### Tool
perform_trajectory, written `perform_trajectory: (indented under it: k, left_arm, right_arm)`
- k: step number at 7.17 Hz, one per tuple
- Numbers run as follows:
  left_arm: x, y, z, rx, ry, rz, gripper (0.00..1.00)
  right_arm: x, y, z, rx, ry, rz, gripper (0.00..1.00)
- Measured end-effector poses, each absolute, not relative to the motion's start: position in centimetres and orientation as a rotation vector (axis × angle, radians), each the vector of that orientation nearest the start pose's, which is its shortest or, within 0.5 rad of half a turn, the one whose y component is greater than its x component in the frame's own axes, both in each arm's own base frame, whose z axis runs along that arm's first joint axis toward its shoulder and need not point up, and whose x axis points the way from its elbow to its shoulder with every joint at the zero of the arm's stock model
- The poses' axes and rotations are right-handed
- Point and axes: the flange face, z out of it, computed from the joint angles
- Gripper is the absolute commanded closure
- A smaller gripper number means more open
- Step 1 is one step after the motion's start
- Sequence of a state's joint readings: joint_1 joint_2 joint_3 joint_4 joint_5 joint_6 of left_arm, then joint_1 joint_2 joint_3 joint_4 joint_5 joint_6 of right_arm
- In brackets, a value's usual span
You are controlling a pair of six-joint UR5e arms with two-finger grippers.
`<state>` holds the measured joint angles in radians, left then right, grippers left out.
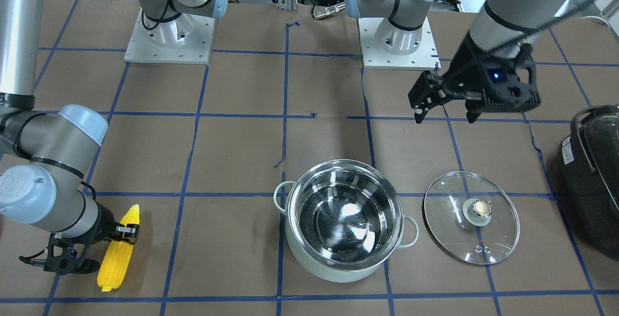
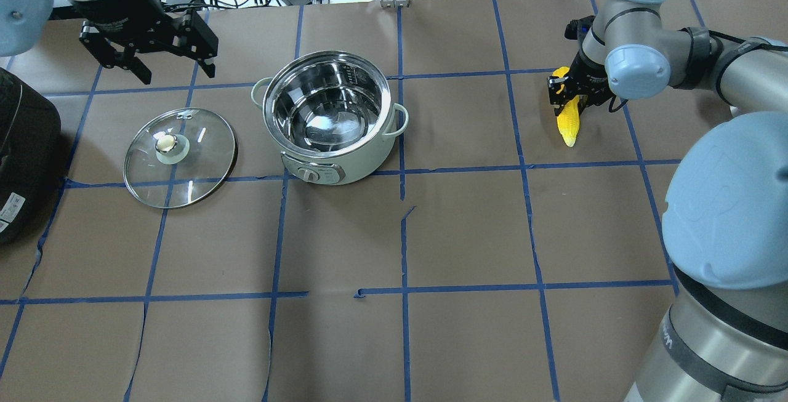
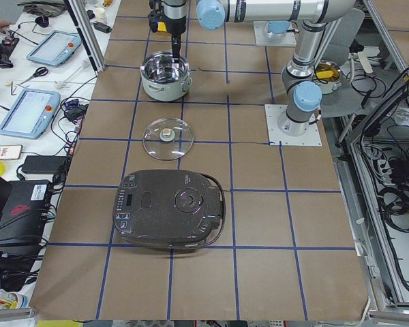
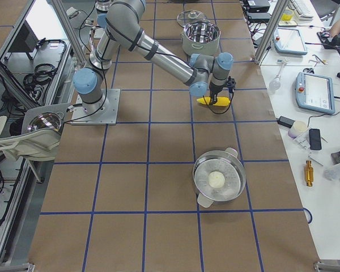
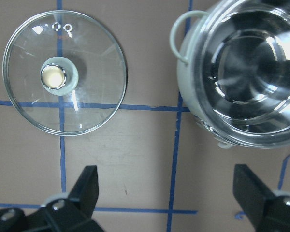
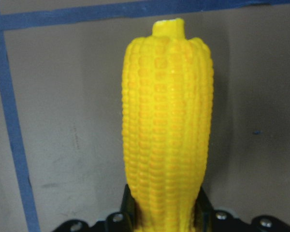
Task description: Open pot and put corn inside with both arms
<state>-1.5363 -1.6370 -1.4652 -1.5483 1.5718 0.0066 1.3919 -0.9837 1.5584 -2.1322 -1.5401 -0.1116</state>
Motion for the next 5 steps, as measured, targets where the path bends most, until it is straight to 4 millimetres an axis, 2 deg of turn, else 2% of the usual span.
perform_trajectory:
  k: [1, 2, 4, 5]
  left_arm:
    - [-13.2, -51.3, 52.4, -0.023, 3.137, -0.117, 0.00]
    - [-13.9, -50.1, 52.8, -0.018, 3.138, -0.112, 0.00]
    - [-14.0, -49.3, 52.6, -0.019, 3.138, -0.093, 0.00]
    - [-14.0, -49.2, 52.6, -0.015, 3.135, -0.093, 0.00]
  right_arm:
    - [3.1, -68.0, 22.3, 0.081, 3.125, -0.021, 1.00]
    - [6.8, -68.4, 25.7, 0.033, 3.147, -0.058, 1.00]
    - [18.5, -68.3, 33.7, -0.002, 3.155, -0.071, 1.00]
    - [24.8, -66.9, 36.7, 0.008, 3.147, -0.078, 1.00]
